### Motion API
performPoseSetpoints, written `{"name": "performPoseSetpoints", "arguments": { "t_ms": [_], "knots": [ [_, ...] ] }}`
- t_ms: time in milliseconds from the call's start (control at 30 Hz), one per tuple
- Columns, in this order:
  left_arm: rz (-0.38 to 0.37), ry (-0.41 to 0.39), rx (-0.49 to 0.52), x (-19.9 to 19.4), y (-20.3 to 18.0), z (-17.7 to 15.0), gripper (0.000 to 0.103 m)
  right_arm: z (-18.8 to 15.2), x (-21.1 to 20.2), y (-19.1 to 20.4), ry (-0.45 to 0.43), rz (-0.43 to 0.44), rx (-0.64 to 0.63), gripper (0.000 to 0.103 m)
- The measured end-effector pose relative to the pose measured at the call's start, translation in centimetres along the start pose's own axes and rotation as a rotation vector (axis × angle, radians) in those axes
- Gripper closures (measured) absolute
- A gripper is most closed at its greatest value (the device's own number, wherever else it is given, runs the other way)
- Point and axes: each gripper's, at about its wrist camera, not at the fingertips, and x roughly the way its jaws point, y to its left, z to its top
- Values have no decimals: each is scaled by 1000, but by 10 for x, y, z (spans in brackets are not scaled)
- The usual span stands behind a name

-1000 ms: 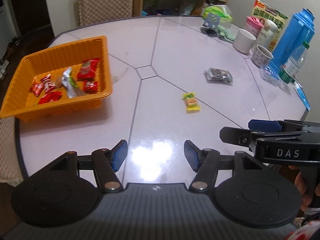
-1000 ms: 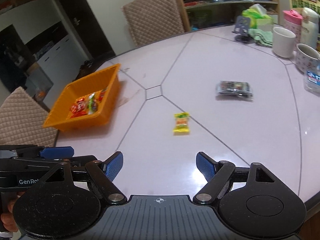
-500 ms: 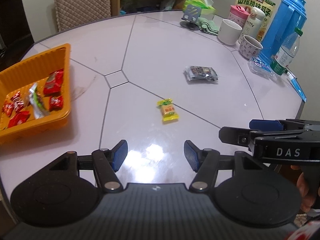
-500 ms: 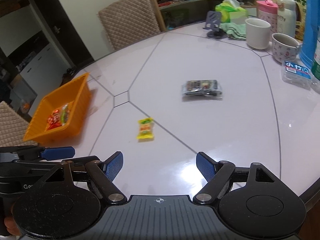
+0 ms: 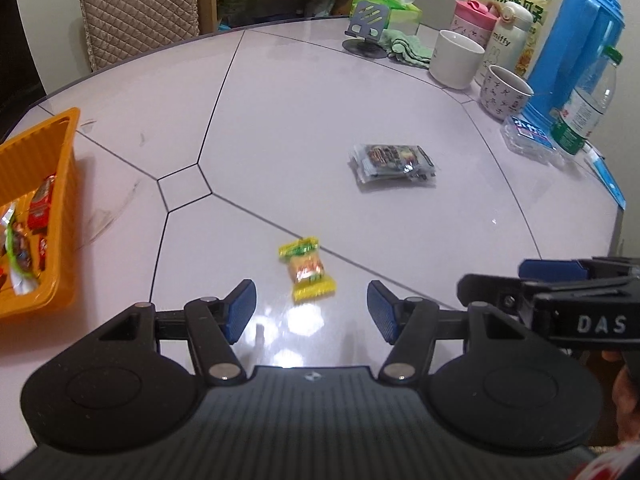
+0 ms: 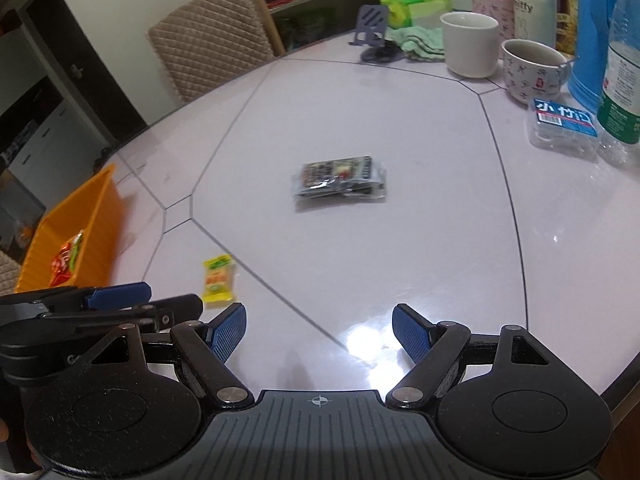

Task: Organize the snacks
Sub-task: 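Grasp the yellow candy with the left gripper while the right gripper grasps the clear snack pouch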

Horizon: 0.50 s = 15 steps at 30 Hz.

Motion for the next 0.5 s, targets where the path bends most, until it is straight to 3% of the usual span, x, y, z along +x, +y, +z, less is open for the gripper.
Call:
{"name": "performPoseSetpoints", "arguments": {
  "t_ms": [167,233,400,500],
  "knots": [
    [28,-13,21,22,-6,7,46,5,6,-13,1,-18,22,23],
    [33,-11,24,31,-8,8,53,6,8,-17,3,-24,29,23],
    [45,4,30,46,-8,9,55,8,13,-24,11,-35,41,23],
    [45,15,23,51,-7,8,62,10,16,-28,14,-40,46,23]
  ]
}}
